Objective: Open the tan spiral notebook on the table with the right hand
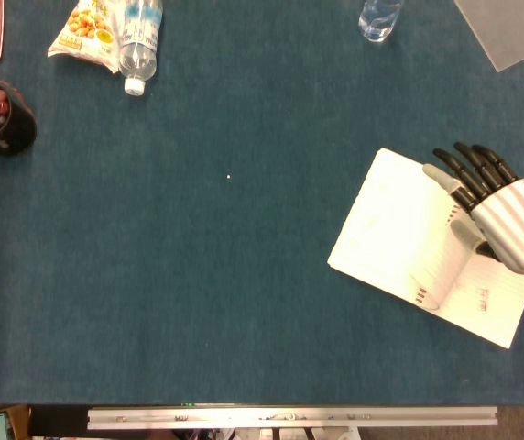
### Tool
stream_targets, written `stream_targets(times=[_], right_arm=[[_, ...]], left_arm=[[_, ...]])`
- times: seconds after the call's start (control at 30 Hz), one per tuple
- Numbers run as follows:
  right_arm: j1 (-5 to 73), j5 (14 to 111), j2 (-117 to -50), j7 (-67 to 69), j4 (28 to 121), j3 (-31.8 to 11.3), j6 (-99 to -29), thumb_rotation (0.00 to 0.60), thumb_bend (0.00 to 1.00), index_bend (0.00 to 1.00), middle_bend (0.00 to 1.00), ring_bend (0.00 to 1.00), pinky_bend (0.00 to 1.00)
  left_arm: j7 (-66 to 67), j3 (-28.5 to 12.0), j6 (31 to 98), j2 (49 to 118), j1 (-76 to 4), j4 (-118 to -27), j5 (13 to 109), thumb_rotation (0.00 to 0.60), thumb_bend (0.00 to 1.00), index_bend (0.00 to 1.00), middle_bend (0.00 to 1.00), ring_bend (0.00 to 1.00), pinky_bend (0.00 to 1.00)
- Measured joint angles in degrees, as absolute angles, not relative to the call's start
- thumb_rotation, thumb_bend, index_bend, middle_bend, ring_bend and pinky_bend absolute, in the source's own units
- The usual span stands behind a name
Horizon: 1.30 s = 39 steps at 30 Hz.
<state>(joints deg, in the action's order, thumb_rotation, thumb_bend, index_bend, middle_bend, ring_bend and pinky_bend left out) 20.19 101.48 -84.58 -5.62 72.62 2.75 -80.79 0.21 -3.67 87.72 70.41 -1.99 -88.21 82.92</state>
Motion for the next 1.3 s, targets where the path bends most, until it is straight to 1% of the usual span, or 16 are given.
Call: stream_targets(times=[0.23, 0.53, 0.8, 0.93, 1.03, 1.3], right_arm=[[18.84, 101.66, -80.15, -7.11, 78.86, 3.29, -82.54, 0.6, 0.29, 0.12, 0.1, 0.0, 0.13], [15.88, 100.73, -73.38, -11.46, 86.92, 2.54, -86.31, 0.6, 0.29, 0.12, 0.1, 0.0, 0.13], [13.67, 98.6, -71.78, -12.85, 88.68, 0.81, -88.82, 0.6, 0.29, 0.13, 0.1, 0.0, 0.13], [12.23, 95.69, -71.85, -14.02, 89.12, -0.11, -89.37, 0.6, 0.29, 0.18, 0.13, 0.0, 0.13], [10.75, 93.05, -71.72, -16.94, 90.3, -0.21, -89.26, 0.6, 0.29, 0.27, 0.14, 0.0, 0.13], [6.17, 83.78, -70.18, -23.51, 96.98, 0.83, -87.19, 0.6, 0.29, 0.29, 0.14, 0.0, 0.13]], left_arm=[[0.61, -3.73, 87.84, 70.31, -2.06, -88.59, 83.14, 0.6, 0.26, 0.33, 0.23, 0.27, 0.46], [1.2, -3.79, 87.8, 70.29, -2.27, -89.02, 83.36, 0.6, 0.26, 0.33, 0.23, 0.27, 0.46], [1.38, -3.99, 88.0, 69.99, -2.41, -89.6, 83.55, 0.6, 0.26, 0.33, 0.23, 0.27, 0.46], [1.47, -4.18, 87.98, 69.77, -2.55, -89.85, 83.51, 0.6, 0.26, 0.33, 0.23, 0.27, 0.46], [1.45, -4.32, 88.01, 69.73, -2.6, -89.88, 83.39, 0.6, 0.26, 0.33, 0.23, 0.27, 0.46], [1.86, -4.44, 88.33, 69.91, -2.57, -90.27, 83.28, 0.6, 0.26, 0.33, 0.23, 0.27, 0.46]])
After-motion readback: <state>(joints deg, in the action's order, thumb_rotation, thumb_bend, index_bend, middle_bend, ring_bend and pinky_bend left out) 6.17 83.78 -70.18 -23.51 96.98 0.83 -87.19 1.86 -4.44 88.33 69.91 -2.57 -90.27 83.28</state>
